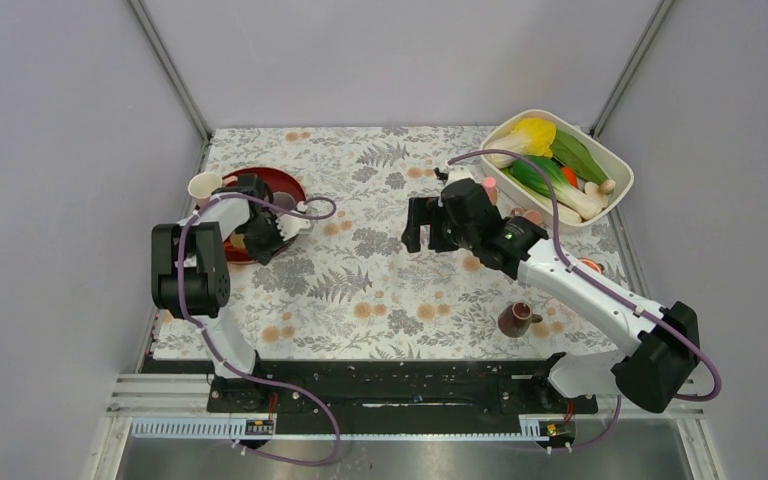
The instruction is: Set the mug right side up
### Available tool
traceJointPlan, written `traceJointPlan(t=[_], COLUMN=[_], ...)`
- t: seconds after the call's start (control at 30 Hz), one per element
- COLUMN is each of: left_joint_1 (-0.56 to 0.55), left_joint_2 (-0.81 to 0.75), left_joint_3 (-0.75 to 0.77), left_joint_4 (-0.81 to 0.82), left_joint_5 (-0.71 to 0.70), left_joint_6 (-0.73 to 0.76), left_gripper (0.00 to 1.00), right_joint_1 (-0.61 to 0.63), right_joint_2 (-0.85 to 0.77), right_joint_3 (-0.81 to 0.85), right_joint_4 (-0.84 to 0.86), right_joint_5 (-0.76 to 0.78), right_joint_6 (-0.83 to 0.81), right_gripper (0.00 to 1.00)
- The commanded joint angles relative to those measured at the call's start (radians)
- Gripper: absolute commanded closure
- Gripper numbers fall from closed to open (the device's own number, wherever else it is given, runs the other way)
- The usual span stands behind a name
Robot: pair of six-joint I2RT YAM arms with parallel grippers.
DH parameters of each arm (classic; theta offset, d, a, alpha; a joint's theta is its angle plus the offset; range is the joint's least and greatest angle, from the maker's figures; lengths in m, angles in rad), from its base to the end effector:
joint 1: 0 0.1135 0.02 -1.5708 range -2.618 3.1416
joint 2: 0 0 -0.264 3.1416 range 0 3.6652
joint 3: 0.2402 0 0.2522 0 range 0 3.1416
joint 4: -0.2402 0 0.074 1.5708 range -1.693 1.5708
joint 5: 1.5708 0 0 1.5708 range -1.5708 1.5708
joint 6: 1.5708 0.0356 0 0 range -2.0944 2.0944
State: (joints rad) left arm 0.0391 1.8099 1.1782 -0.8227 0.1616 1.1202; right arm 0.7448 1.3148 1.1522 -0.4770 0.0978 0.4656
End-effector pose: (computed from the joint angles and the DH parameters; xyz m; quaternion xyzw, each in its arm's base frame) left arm 0.3283 0.0071 0.1654 0.5161 0.8508 -0.0357 0.0926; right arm 0.2173 0.1956 0.3231 -0.1024 0.8869 0.2192 0.3936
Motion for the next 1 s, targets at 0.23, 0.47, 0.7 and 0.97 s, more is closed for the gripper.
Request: traceJointPlan(t=[0.23, 0.47, 0.7, 0.97], left_joint_1=[0.014, -0.089, -0.133, -0.145], left_joint_2=[-0.144, -0.258, -0.324, -0.338], left_joint_3=[0.047, 0.073, 0.120, 0.108], left_joint_4=[-0.238, -0.305, -0.323, -0.324], left_joint_5=[0.110, 0.191, 0.335, 0.374], left_joint_6=[-0.052, -0.173, -0.295, -0.325], left_gripper=[0.48, 0.46, 0.45, 0.43], right_joint_1=[0.007, -0.083, -0.239, -0.519], right_joint_2=[-0.051, -0.041, -0.102, -0.330], right_joint_3=[0.042, 0.008, -0.011, -0.259], right_joint_4=[-0.341, -0.678, -0.926, -0.745], right_joint_5=[0.444, 0.633, 0.583, 0.340], right_joint_6=[0.046, 0.343, 0.685, 0.885], right_gripper=[0.01, 0.00, 0.04, 0.18])
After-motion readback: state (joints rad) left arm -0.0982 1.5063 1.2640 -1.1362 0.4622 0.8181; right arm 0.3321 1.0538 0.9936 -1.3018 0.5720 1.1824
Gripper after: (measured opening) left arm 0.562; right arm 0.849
